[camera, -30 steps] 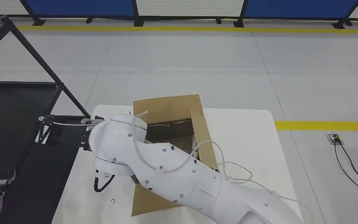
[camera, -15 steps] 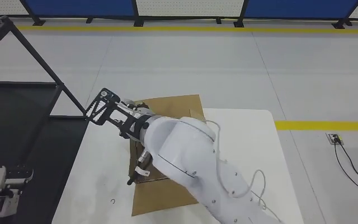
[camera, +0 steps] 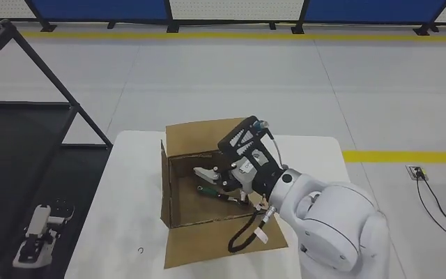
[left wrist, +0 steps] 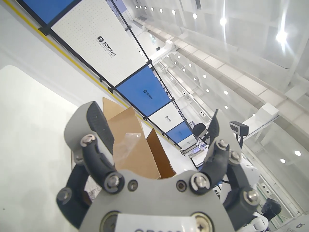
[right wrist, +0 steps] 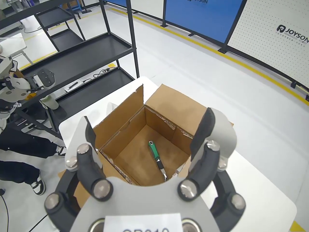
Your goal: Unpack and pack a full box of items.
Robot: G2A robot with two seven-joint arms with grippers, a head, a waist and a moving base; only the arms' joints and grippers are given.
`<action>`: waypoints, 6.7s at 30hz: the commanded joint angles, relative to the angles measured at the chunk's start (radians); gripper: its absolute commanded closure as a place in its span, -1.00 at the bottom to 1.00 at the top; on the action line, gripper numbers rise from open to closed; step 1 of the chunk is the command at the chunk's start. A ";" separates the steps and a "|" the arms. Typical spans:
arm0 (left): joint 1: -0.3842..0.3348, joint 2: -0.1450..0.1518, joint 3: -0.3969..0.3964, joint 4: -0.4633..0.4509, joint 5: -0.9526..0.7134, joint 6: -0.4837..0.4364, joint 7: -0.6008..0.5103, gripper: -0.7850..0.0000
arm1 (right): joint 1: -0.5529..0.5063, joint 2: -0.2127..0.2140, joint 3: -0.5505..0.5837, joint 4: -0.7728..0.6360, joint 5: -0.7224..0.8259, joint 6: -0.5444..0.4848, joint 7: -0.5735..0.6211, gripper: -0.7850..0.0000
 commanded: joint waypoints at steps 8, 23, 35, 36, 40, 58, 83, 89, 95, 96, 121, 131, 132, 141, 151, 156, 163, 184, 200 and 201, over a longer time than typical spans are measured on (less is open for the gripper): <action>0.007 -0.001 0.022 -0.014 0.022 0.006 0.009 -1.00 | -0.036 0.034 0.232 0.105 0.114 -0.014 0.081 -1.00; 0.112 0.023 0.059 0.064 0.138 -0.233 -0.353 -1.00 | -0.120 0.113 0.543 0.299 0.488 -0.127 0.136 -1.00; 0.067 0.013 0.072 0.154 0.754 -0.342 -0.136 -1.00 | -0.151 0.150 0.499 0.223 0.438 -0.100 0.108 -1.00; 0.067 0.013 0.072 0.154 0.754 -0.342 -0.136 -1.00 | -0.151 0.150 0.499 0.223 0.438 -0.100 0.108 -1.00; 0.063 0.013 0.068 0.152 0.767 -0.332 -0.134 -1.00 | -0.151 0.150 0.499 0.223 0.438 -0.100 0.108 -1.00; -0.052 0.017 0.314 0.268 1.566 -0.193 0.304 -1.00 | -0.169 0.199 0.438 0.242 0.463 -0.057 0.008 -1.00; -0.189 0.026 0.372 0.356 1.370 -0.047 0.224 -1.00 | -0.098 0.259 0.276 0.325 0.463 -0.019 0.014 -1.00; -0.221 0.030 0.341 0.375 1.281 -0.012 0.175 -1.00 | -0.085 0.267 0.218 0.323 0.476 -0.002 0.003 -1.00; -0.264 0.038 0.330 0.382 1.261 -0.015 0.135 -1.00 | -0.074 0.272 0.153 0.316 0.459 0.027 -0.028 -1.00; -0.266 0.039 0.329 0.383 1.255 -0.025 0.133 -1.00 | -0.073 0.274 0.144 0.311 0.453 0.033 -0.030 -1.00; -0.309 0.067 0.385 0.450 1.225 -0.156 0.109 -1.00 | -0.106 0.317 0.168 0.232 0.517 0.094 -0.113 -1.00; -0.395 0.076 0.373 0.509 1.193 -0.097 0.099 -1.00 | -0.084 0.333 0.153 0.244 0.576 0.071 -0.128 -1.00; -0.404 0.077 0.371 0.515 1.188 -0.097 0.096 -1.00 | -0.078 0.333 0.146 0.249 0.577 0.073 -0.133 -1.00; -0.281 0.114 0.171 0.512 0.987 -0.334 0.009 -1.00 | -0.045 0.335 0.123 0.278 0.598 0.098 -0.150 -1.00; -0.150 0.121 -0.003 0.282 0.680 -0.200 0.040 -1.00 | -0.035 0.342 0.081 0.320 0.605 0.048 -0.168 -1.00; -0.177 0.122 0.028 0.212 0.740 -0.064 0.015 -1.00 | -0.023 0.345 0.058 0.349 0.662 0.040 -0.175 -1.00; -0.202 0.124 0.084 0.146 0.684 -0.029 -0.041 -1.00 | -0.023 0.346 0.059 0.349 0.662 0.047 -0.177 -1.00; -0.294 0.133 0.296 0.074 0.836 0.128 -0.185 1.00 | -0.029 0.362 0.043 0.433 0.755 0.019 -0.265 -1.00; -0.391 0.143 0.450 0.105 0.888 0.136 -0.291 1.00 | -0.025 0.380 0.015 0.464 0.770 0.031 -0.262 -1.00; -0.391 0.143 0.455 0.105 0.891 0.136 -0.294 1.00 | -0.021 0.380 0.007 0.469 0.772 0.032 -0.263 -1.00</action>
